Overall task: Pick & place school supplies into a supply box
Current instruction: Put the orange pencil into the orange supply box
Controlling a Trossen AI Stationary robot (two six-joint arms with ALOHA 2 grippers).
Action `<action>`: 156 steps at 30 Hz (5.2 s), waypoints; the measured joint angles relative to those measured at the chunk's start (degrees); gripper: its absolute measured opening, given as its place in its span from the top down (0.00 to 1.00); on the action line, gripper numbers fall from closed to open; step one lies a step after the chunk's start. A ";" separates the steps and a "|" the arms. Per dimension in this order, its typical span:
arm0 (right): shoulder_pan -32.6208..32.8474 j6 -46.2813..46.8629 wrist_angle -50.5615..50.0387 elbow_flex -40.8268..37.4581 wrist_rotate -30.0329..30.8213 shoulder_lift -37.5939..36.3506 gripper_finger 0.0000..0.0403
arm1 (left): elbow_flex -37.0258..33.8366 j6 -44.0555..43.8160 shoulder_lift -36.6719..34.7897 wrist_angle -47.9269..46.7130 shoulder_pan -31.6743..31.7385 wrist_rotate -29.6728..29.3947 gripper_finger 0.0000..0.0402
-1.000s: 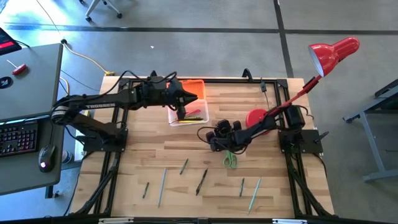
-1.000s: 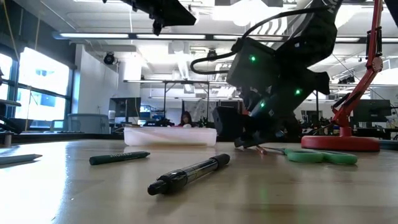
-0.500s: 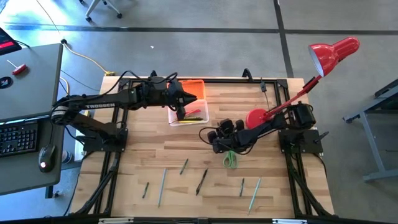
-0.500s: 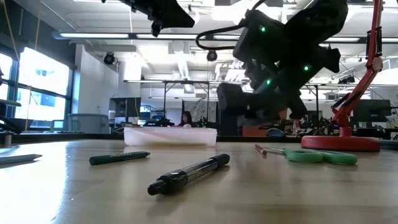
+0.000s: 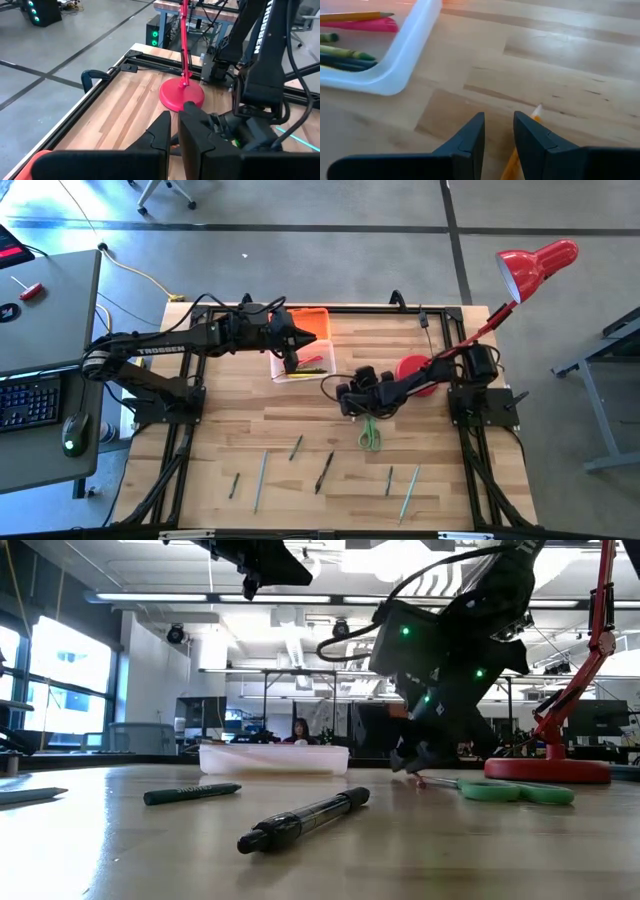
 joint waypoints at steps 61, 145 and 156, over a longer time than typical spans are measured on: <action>-5.12 6.95 -11.56 0.22 -12.41 -4.04 0.80 | -0.02 0.74 0.02 -1.87 0.09 -0.04 0.85; -7.63 -79.80 45.20 5.71 -30.73 -5.41 1.00 | -0.04 -1.08 -17.22 -18.01 0.07 1.44 0.73; -12.69 -84.15 27.57 26.07 -41.43 10.93 1.00 | -0.02 -0.85 -16.83 -17.82 0.07 0.20 0.74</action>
